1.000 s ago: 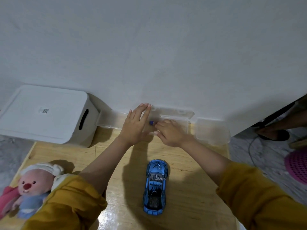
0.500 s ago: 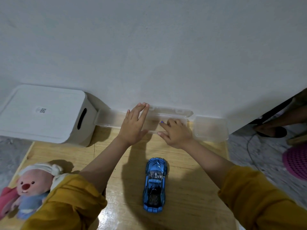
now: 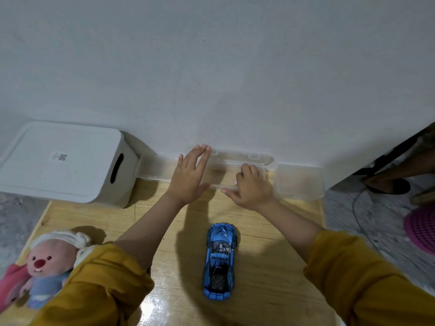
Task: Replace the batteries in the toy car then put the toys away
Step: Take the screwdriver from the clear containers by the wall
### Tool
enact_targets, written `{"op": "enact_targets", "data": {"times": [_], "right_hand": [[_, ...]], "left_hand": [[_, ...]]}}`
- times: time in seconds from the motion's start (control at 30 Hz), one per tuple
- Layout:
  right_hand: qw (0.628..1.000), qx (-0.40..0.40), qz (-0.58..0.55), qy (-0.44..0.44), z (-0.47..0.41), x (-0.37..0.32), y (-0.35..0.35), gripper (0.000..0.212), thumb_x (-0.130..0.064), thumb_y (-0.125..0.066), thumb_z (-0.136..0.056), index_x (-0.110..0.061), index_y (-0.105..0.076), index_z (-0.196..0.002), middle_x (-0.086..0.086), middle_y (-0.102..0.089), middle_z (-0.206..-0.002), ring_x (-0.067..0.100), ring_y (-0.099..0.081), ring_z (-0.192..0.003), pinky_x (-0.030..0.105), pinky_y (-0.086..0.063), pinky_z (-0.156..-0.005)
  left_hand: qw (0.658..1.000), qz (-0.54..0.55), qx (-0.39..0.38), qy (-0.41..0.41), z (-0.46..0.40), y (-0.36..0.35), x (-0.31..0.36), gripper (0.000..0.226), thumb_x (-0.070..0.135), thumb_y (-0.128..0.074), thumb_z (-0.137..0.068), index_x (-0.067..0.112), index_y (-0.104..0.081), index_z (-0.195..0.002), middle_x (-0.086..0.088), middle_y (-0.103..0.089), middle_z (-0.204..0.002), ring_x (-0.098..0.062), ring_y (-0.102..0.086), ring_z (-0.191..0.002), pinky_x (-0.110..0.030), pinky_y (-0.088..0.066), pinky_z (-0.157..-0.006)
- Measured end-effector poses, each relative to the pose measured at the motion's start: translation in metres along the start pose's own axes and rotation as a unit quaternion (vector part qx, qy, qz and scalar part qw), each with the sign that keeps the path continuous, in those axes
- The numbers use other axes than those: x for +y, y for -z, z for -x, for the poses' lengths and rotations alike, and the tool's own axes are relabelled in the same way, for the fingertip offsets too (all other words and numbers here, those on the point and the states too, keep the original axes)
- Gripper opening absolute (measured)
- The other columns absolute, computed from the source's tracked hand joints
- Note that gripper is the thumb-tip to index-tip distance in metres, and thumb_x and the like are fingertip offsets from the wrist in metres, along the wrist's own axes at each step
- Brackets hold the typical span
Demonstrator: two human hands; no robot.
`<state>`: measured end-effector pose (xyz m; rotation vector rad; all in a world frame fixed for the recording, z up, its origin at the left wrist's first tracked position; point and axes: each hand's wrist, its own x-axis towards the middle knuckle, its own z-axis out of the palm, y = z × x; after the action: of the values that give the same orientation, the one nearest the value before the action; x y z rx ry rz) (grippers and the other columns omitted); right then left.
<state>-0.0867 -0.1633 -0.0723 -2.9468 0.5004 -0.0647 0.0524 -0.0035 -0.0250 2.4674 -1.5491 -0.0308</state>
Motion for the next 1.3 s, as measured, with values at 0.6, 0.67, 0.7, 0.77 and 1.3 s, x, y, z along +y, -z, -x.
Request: {"op": "enact_targets", "data": {"times": [0.6,0.67,0.7,0.77,1.3], "right_hand": [[0.994,-0.102,-0.042,-0.010,-0.007,0.002,0.007,0.064,-0.078,-0.033,-0.079,-0.016,-0.048,-0.071,-0.004,-0.049,-0.068,0.018,-0.052,-0.064,0.031,-0.041,-0.056],[0.995,-0.071,-0.070,-0.015,-0.007,0.003,0.005,0.063,-0.076,-0.036,-0.080,-0.016,-0.048,-0.067,-0.005,-0.049,-0.064,0.016,-0.051,-0.060,0.030,-0.040,-0.053],[0.994,-0.050,-0.091,-0.018,-0.007,0.004,0.005,0.062,-0.075,-0.038,-0.080,-0.016,-0.047,-0.063,-0.005,-0.048,-0.062,0.016,-0.050,-0.058,0.029,-0.038,-0.050],[0.990,-0.003,-0.141,-0.026,-0.008,0.005,0.006,0.062,-0.073,-0.040,-0.081,-0.016,-0.042,-0.055,-0.006,-0.044,-0.054,0.015,-0.048,-0.052,0.026,-0.030,-0.044],[0.988,0.122,-0.095,0.001,0.078,0.003,-0.029,0.055,-0.059,-0.036,-0.090,-0.014,-0.067,-0.091,-0.001,-0.066,-0.080,0.016,-0.063,-0.069,0.027,-0.051,-0.052]], "left_hand": [[1.000,0.003,0.004,0.001,0.001,-0.003,-0.001,0.105,0.031,-0.084,-0.064,0.008,-0.022,-0.146,-0.016,-0.035,-0.145,-0.031,-0.028,-0.138,-0.063,-0.033,-0.099],[1.000,0.002,0.003,0.001,0.001,-0.003,-0.001,0.106,0.031,-0.084,-0.064,0.008,-0.022,-0.146,-0.016,-0.035,-0.145,-0.032,-0.029,-0.138,-0.063,-0.033,-0.099],[1.000,0.002,0.002,0.001,0.001,-0.003,-0.001,0.106,0.031,-0.084,-0.064,0.008,-0.022,-0.146,-0.016,-0.035,-0.145,-0.032,-0.029,-0.138,-0.063,-0.033,-0.099],[1.000,0.002,0.002,0.003,0.001,-0.004,-0.001,0.105,0.031,-0.084,-0.065,0.008,-0.022,-0.147,-0.015,-0.035,-0.145,-0.032,-0.029,-0.139,-0.063,-0.032,-0.100],[1.000,0.007,0.007,0.008,0.003,-0.009,0.000,0.102,0.031,-0.083,-0.066,0.005,-0.025,-0.146,-0.019,-0.036,-0.144,-0.036,-0.030,-0.137,-0.064,-0.033,-0.098]]}}
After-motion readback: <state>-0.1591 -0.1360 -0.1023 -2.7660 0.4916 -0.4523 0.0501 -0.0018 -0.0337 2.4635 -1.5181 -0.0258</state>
